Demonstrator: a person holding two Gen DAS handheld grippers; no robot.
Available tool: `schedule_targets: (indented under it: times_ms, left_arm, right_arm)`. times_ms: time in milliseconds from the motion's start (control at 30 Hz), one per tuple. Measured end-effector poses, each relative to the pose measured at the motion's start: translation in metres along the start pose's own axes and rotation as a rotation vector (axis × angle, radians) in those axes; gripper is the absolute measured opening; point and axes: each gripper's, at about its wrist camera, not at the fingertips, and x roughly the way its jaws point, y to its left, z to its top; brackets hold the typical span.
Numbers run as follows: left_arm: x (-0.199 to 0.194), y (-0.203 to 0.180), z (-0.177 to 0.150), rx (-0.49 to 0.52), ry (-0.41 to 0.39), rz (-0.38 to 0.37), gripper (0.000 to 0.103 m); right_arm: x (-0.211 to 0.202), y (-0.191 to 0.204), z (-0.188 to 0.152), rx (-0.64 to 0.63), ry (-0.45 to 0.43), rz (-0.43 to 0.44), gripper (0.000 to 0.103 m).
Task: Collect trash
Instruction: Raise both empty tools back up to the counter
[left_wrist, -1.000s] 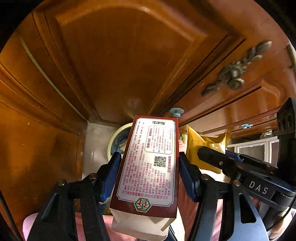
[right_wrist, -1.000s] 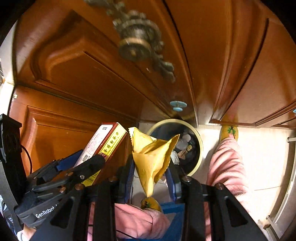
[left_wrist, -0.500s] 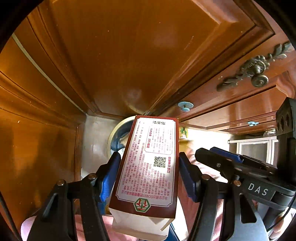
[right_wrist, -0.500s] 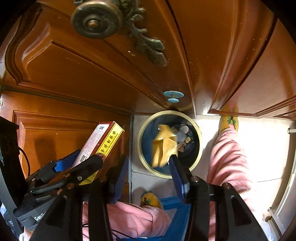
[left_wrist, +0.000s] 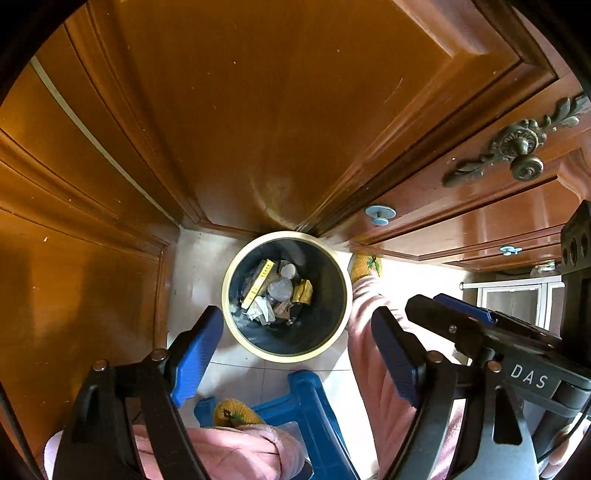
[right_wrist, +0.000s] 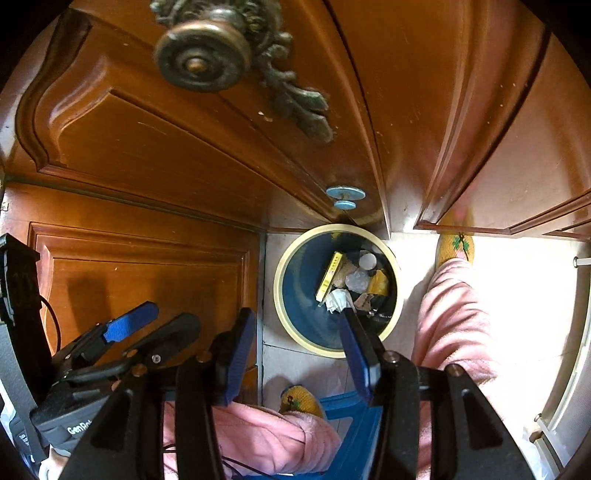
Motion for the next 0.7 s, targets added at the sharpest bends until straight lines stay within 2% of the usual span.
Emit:
schedule_targets:
  times_ms: [333,500,700]
  left_arm:
    - [-0.030,-0.010,-0.003,0.021,-0.057,0.008,0.081]
    - [-0.065,-0.018,-0.007,0.046,-0.125,0.011,0.081]
    - [-0.112,-0.023,-0.012,0.051,-0.220,-0.018,0.081]
  right_arm:
    - [-0.026,0.014,-0.003,-0.044,-0.049,0.004,0.048]
    - [-0.051,0.026,-0.006,-0.080,-0.101,0.006,0.048]
    - [-0.084,0.045,-0.017,-0.149,-0.177,-0.011,0.048]
